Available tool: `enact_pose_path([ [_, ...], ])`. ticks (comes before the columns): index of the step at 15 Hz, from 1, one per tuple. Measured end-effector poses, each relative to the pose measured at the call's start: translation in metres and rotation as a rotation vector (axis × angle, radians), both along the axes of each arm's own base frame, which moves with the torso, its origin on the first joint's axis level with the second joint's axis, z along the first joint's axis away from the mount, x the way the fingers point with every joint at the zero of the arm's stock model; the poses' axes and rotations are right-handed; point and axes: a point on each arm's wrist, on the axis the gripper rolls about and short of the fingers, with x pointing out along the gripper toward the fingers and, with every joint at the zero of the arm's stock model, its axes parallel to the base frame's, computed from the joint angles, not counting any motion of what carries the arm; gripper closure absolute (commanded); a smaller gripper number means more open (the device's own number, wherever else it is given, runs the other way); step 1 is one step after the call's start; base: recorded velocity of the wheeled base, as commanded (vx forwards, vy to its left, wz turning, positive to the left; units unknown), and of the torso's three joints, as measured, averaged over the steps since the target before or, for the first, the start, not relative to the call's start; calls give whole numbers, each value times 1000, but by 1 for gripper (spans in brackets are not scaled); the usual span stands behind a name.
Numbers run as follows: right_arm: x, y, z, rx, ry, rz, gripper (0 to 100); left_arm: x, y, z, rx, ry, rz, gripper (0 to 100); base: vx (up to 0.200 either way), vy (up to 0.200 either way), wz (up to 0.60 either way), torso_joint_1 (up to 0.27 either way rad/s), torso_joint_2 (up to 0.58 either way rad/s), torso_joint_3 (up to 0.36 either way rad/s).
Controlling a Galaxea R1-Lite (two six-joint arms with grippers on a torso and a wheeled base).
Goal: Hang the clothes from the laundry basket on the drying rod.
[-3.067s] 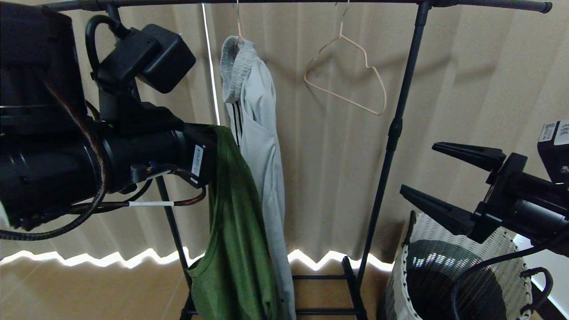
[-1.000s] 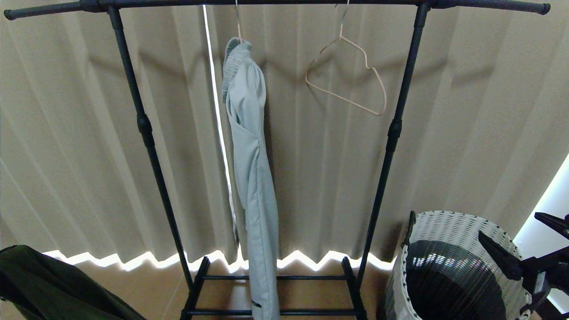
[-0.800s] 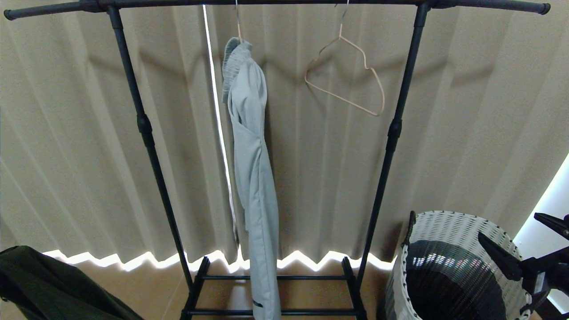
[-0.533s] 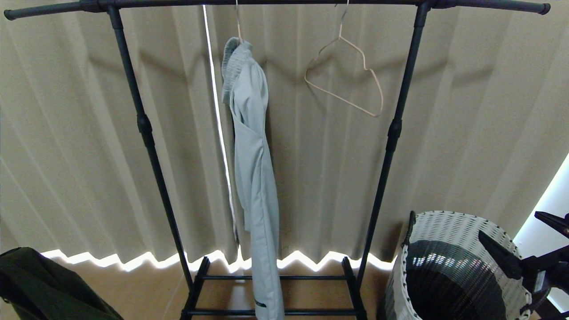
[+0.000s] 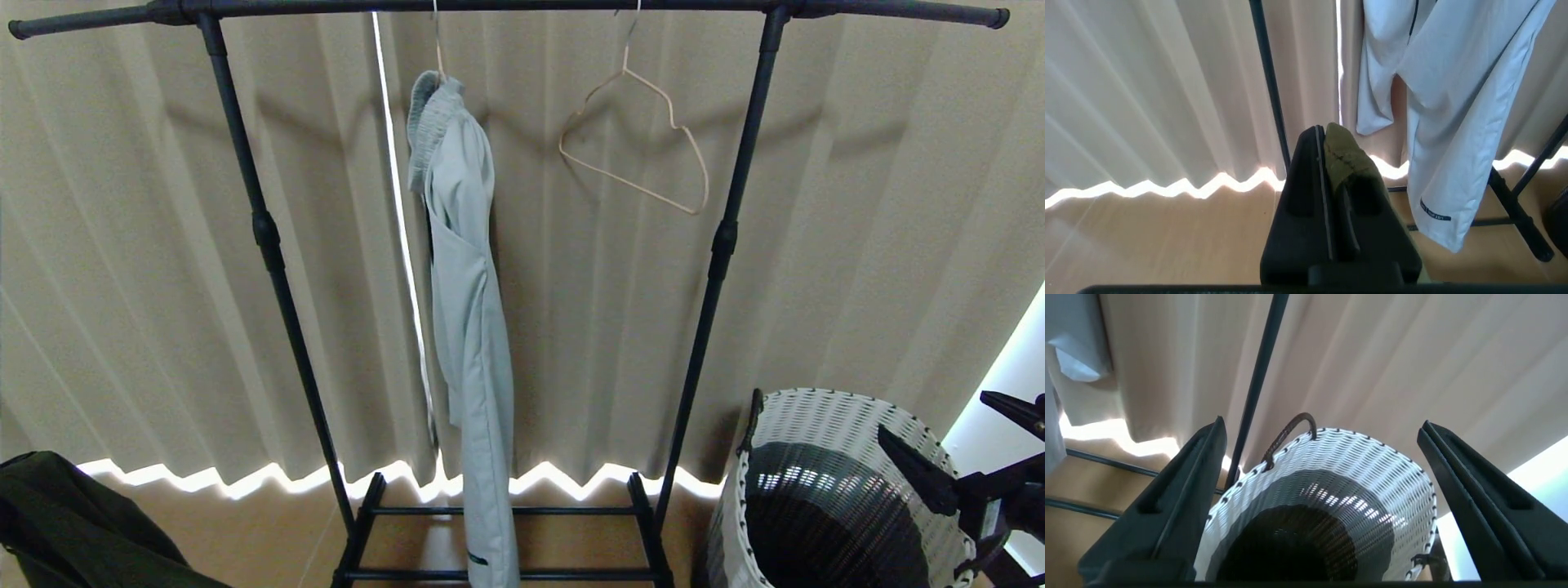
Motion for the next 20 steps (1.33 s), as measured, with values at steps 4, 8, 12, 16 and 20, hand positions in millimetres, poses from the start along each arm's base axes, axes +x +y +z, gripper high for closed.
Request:
enact_pose_path([
  [4,0,0,0,7,1,-1,0,0,0,-1,1,4,0,100,0,0,0,73,-336,-271],
  [8,0,0,0,7,0,-1,0,0,0,0,4,1,-1,100,0,0,0,184,-501,-288],
  [12,1,0,0,8,0,4,0,0,0,-3,9,9,-6,100,0,0,0,187,-467,-284],
  [16,2,0,0,11,5,8,0,0,0,-3,9,11,-10,100,0,0,0,206,-481,-279],
  [20,2,0,-1,11,8,8,0,0,-1,-3,10,13,-12,100,0,0,0,161,-367,-205],
])
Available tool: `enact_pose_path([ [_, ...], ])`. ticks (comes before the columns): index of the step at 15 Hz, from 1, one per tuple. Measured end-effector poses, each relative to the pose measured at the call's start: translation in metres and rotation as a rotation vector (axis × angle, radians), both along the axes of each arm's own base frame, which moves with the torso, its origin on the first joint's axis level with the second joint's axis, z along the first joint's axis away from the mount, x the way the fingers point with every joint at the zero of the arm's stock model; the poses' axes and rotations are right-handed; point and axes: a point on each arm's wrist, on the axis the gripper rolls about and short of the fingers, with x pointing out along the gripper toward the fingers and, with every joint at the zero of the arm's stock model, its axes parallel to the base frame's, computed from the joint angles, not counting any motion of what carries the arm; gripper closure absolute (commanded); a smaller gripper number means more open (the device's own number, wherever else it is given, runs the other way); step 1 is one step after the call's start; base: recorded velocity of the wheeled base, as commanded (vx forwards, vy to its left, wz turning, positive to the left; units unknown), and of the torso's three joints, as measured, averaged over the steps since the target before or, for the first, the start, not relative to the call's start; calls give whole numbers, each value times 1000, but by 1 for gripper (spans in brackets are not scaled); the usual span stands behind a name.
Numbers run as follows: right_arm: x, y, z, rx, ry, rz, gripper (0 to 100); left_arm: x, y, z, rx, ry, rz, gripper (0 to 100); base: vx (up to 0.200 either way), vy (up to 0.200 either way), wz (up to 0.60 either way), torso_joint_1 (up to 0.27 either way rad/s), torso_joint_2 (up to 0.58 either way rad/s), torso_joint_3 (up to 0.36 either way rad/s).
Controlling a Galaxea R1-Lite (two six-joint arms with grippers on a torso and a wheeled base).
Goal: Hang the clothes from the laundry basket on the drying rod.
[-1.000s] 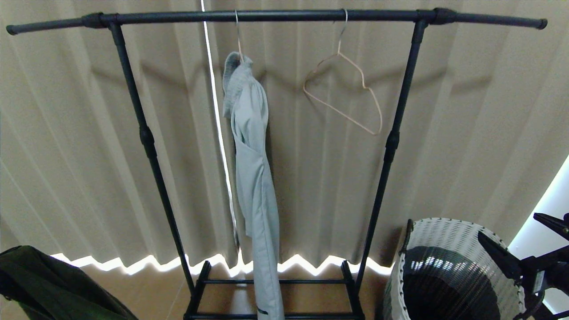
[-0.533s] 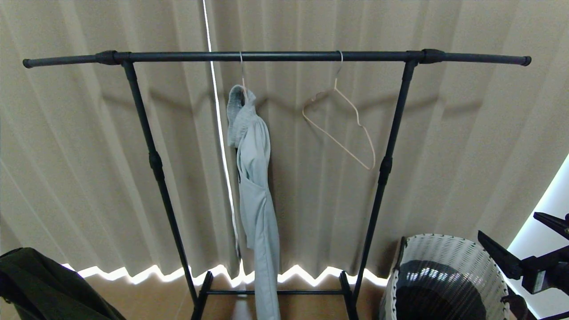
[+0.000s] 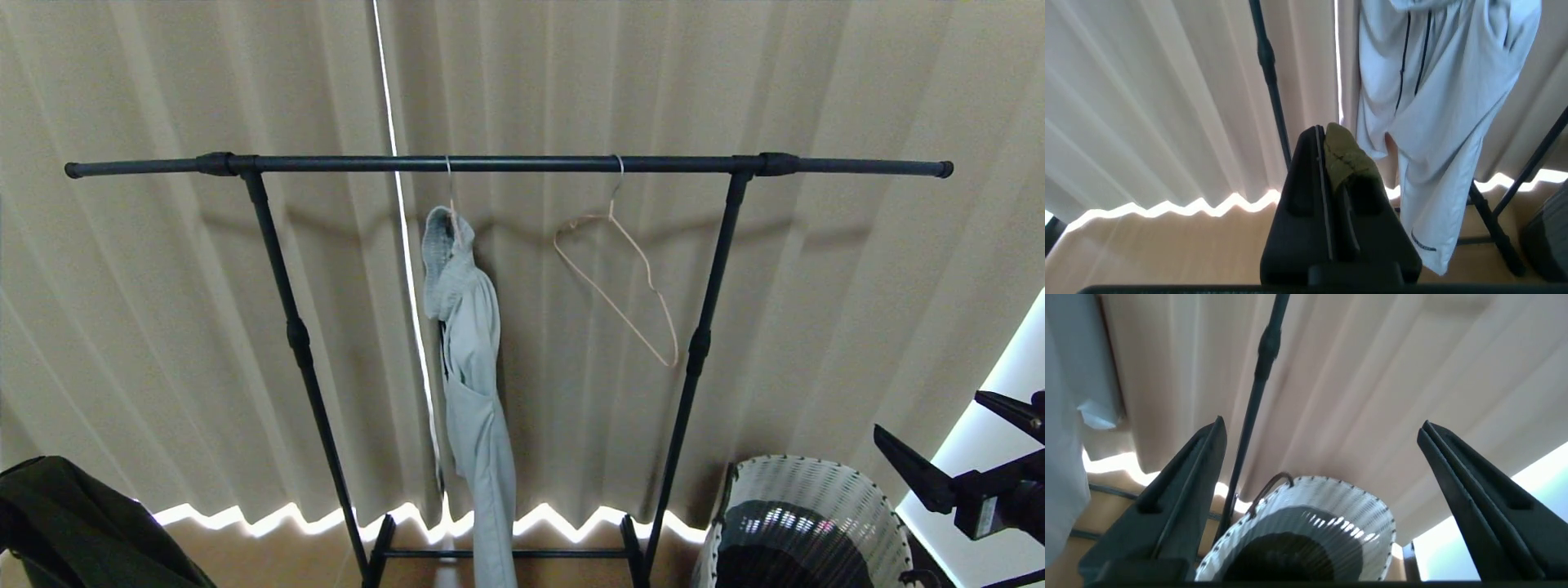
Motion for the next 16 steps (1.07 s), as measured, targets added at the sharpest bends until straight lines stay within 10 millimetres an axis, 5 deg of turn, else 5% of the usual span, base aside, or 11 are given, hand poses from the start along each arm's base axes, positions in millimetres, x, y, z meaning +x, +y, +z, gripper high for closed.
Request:
enact_pose_path([
  [11,-8,0,1,-1,-22,0,0,0,0,0,7,-1,-1,100,0,0,0,5,-9,-5],
  [16,-8,0,1,-1,-20,0,0,0,0,-1,8,1,-1,100,0,0,0,165,-347,-194],
])
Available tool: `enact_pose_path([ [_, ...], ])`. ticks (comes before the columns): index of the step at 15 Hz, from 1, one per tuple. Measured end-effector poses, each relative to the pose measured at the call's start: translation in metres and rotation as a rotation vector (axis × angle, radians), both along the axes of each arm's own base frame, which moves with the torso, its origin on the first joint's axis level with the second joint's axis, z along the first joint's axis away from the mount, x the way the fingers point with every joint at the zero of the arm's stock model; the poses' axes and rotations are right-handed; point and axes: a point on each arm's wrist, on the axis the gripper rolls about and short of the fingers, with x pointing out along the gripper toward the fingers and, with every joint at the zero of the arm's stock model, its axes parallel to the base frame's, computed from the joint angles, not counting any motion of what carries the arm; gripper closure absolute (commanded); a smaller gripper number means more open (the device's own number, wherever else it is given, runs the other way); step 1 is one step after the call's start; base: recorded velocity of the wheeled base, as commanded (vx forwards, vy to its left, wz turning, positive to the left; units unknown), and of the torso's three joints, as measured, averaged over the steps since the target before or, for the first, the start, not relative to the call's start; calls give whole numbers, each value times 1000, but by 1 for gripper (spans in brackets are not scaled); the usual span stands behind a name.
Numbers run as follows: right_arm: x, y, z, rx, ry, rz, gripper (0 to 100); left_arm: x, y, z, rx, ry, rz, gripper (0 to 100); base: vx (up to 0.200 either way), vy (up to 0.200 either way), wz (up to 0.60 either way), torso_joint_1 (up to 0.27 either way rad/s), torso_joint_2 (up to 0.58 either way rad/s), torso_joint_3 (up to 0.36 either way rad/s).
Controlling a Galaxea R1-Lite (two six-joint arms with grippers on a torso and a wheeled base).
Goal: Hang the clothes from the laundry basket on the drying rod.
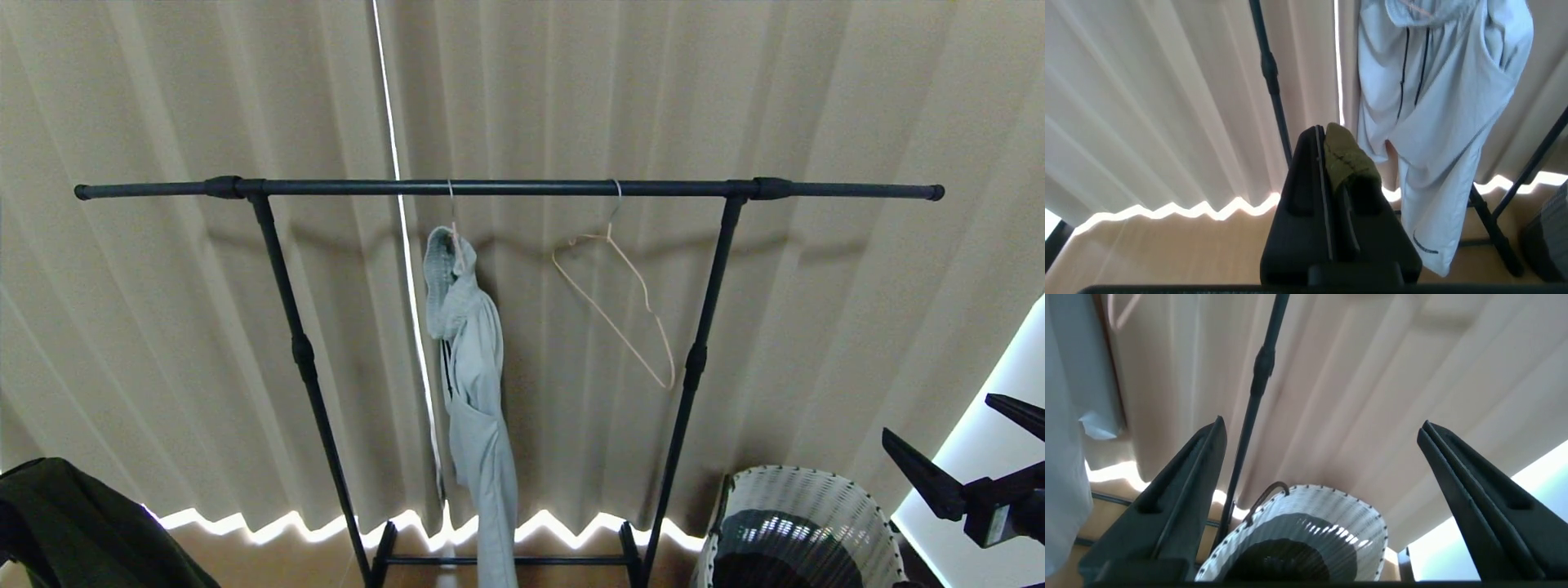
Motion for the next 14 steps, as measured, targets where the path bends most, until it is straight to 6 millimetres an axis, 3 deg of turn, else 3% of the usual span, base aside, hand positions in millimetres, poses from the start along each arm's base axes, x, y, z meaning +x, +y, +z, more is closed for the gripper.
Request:
enact_pose_path([
  [5,0,0,0,0,3,0,0,0,0,0,0,1,0,100,0,0,0,57,-116,-65],
  [11,0,0,0,0,3,0,0,0,0,0,0,-1,0,100,0,200,0,6,-4,0],
  [14,0,0,0,0,3,0,0,0,0,0,4,-1,-1,100,0,0,0,0,0,0],
])
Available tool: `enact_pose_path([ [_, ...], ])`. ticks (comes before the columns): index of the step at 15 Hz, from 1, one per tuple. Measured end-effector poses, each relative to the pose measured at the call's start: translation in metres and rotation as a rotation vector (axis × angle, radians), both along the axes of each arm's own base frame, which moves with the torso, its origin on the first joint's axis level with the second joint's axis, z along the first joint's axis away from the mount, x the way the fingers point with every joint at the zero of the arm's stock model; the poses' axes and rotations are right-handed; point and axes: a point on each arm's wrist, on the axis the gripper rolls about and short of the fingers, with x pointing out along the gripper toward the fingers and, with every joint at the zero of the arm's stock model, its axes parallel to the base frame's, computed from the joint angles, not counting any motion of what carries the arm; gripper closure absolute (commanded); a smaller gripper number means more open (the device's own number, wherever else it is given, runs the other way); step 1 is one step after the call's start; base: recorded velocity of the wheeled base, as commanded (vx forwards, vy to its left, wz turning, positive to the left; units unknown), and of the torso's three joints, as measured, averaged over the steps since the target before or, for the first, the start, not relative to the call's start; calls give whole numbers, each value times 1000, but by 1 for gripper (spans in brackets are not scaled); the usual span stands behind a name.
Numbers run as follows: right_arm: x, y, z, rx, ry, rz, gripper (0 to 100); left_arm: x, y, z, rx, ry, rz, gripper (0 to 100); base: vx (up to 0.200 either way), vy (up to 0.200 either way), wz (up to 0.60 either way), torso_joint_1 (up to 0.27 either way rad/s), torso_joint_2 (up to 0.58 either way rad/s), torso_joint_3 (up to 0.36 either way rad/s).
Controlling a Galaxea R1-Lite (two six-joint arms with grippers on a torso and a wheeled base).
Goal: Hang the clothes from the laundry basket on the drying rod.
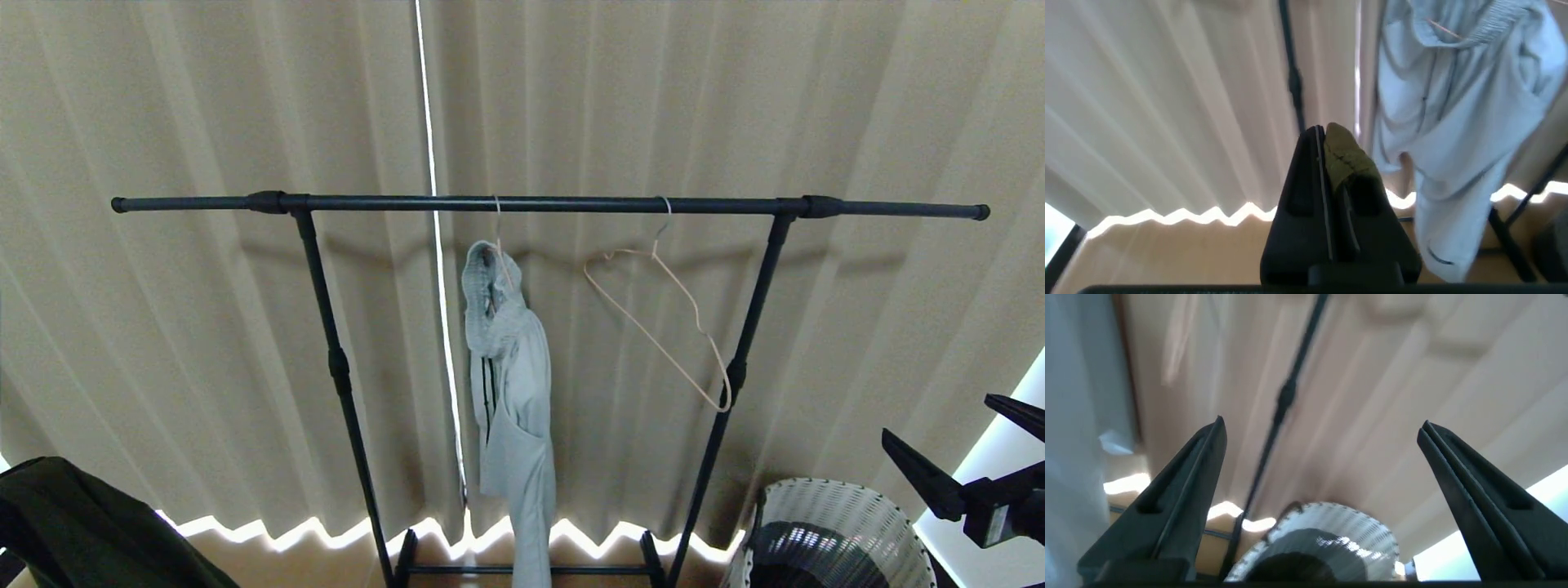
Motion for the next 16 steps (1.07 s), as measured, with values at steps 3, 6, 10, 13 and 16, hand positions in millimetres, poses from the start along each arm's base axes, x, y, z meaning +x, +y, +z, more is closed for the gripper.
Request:
enact_pose_path([
  [3,0,0,0,0,0,0,0,0,0,-2,21,6,-5,100,0,0,0,0,0,0],
  [6,0,0,0,0,-2,0,0,0,0,-3,18,9,-3,100,0,0,0,0,0,0],
  [10,0,0,0,0,-3,0,0,0,0,-4,17,13,-1,100,50,0,0,2,-1,1],
  [13,1,0,1,0,-6,1,0,0,0,-5,20,20,-3,100,200,0,0,-7,1,5],
  [16,0,0,0,0,-2,0,0,0,0,-7,22,26,-3,100,200,0,0,6,4,-1],
])
